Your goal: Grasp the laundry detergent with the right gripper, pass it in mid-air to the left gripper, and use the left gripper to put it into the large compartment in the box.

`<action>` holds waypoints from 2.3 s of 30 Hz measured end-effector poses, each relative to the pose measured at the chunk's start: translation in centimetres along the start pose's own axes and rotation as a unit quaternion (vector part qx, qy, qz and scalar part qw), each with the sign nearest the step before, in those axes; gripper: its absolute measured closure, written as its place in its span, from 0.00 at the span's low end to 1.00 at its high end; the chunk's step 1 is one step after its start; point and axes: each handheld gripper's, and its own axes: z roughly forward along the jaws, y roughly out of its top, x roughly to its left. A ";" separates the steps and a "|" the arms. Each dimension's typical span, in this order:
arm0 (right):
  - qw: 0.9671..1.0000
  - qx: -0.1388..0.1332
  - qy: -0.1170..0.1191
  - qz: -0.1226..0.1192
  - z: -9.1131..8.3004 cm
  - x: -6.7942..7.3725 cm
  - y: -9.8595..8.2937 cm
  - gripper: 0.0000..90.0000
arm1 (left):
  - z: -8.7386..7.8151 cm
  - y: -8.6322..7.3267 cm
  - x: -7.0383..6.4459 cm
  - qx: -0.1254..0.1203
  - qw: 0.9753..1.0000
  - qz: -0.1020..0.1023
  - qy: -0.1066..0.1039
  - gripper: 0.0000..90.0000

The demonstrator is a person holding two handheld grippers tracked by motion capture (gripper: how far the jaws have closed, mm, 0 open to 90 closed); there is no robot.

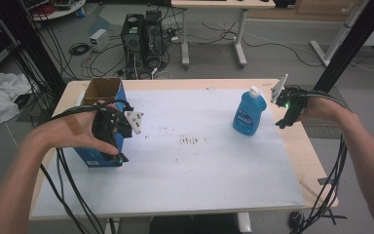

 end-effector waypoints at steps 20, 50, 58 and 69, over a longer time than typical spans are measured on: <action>0.997 0.003 0.030 0.069 -1.4 1.5 0.7 0.14 | 1.1 0.1 0.1 -0.005 1.000 0.002 -0.007 0.27; 0.966 -0.149 -0.008 0.210 1.2 3.2 2.8 0.14 | 2.1 -0.6 0.0 -0.011 1.000 -0.002 -0.009 0.27; 0.955 -0.179 -0.029 0.233 1.8 3.3 3.1 0.14 | 2.4 -0.6 0.0 -0.013 1.000 -0.004 -0.009 0.27; 0.941 -0.219 -0.036 0.255 2.8 3.4 3.3 0.15 | 2.3 -0.9 -0.2 -0.014 1.000 -0.005 -0.009 0.27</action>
